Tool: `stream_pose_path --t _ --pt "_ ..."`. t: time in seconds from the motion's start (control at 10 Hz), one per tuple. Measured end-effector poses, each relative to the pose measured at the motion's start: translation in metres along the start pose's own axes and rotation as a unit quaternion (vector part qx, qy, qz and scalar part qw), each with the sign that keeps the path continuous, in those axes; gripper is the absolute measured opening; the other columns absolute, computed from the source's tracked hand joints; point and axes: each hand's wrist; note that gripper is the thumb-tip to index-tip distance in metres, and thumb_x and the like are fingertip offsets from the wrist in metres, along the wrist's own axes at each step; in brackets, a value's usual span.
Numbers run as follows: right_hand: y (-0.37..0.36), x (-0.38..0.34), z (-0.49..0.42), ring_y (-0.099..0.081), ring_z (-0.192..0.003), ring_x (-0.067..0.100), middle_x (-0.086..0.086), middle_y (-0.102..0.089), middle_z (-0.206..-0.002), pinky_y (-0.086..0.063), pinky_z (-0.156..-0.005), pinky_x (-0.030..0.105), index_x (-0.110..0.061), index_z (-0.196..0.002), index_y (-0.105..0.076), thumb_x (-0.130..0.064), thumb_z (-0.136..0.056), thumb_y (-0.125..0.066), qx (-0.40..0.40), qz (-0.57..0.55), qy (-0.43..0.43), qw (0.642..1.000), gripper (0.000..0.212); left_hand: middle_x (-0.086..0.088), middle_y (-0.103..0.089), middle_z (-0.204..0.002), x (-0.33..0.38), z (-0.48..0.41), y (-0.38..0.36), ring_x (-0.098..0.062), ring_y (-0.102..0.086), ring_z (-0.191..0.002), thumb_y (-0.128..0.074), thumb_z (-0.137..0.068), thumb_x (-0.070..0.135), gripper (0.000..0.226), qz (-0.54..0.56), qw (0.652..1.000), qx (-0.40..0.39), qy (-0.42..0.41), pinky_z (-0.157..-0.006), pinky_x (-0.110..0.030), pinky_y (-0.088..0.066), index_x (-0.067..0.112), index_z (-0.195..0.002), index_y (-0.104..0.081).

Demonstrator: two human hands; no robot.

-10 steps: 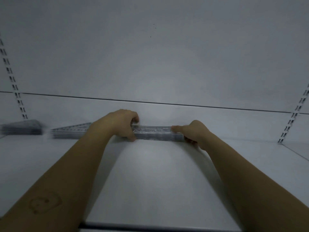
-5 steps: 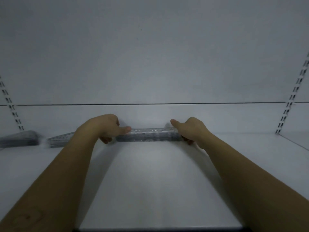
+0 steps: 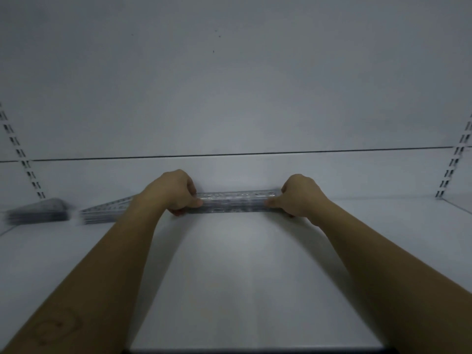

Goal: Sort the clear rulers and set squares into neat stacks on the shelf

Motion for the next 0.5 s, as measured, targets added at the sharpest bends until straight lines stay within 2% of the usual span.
stream_pose_path --t 0.1,0.2,0.3,0.4,0.5 --pt "-0.002 0.002 -0.002 -0.054 -0.069 0.023 0.004 -0.055 -0.066 -0.038 -0.052 0.027 -0.009 -0.074 -0.054 -0.044 -0.078 -0.073 0.012 0.013 0.004 1.000 0.040 -0.015 -0.069 -0.082 -0.003 -0.004 -0.002 -0.027 -0.072 -0.070 -0.076 -0.081 0.017 0.030 0.024 1.000 0.005 -0.001 -0.068 -0.036 -0.061 0.007 -0.107 -0.065" --pt "-0.004 0.002 -0.005 -0.054 -0.067 0.022 0.005 -0.056 -0.067 -0.039 -0.054 0.027 -0.007 -0.076 -0.057 -0.044 -0.078 -0.073 0.011 0.017 0.001 1.000 0.039 -0.014 -0.069 -0.082 -0.005 -0.005 -0.002 -0.026 -0.072 -0.071 -0.075 -0.081 0.019 0.030 0.020 1.000 0.005 -0.007 -0.069 -0.037 -0.061 0.008 -0.108 -0.065" --pt "0.002 0.000 -0.004 -0.057 -0.069 0.022 0.006 -0.059 -0.070 -0.044 -0.061 0.028 -0.007 -0.080 -0.060 -0.045 -0.076 -0.074 -0.003 0.023 -0.004 1.000 0.041 -0.012 -0.069 -0.093 -0.004 0.000 0.002 -0.024 -0.070 -0.080 -0.075 -0.081 0.029 0.040 -0.046 0.999 0.001 -0.015 -0.075 -0.036 -0.059 0.011 -0.115 -0.062" --pt "0.003 -0.004 0.002 -0.056 -0.068 0.020 0.003 -0.057 -0.070 -0.043 -0.057 0.027 -0.008 -0.083 -0.059 -0.053 -0.073 -0.073 -0.024 0.055 -0.011 0.998 0.048 -0.007 -0.057 -0.127 -0.003 0.010 0.007 -0.024 -0.058 -0.105 -0.072 -0.078 0.044 0.062 -0.119 0.991 0.046 -0.034 -0.089 -0.034 -0.049 0.018 -0.130 -0.051" --pt "0.011 -0.014 0.013 -0.052 -0.069 0.015 -0.001 -0.054 -0.074 -0.037 -0.054 0.025 -0.011 -0.092 -0.057 -0.062 -0.073 -0.069 -0.013 0.108 -0.017 0.994 0.056 -0.004 -0.051 -0.134 -0.007 0.025 0.009 -0.024 -0.052 -0.116 -0.067 -0.080 0.052 0.067 -0.115 0.988 0.085 -0.064 -0.090 -0.033 -0.043 0.021 -0.136 -0.045"
Point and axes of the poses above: each hand's wrist, its own z-axis away from the middle knuckle, its own y-axis out of the back of the hand, x = y × z
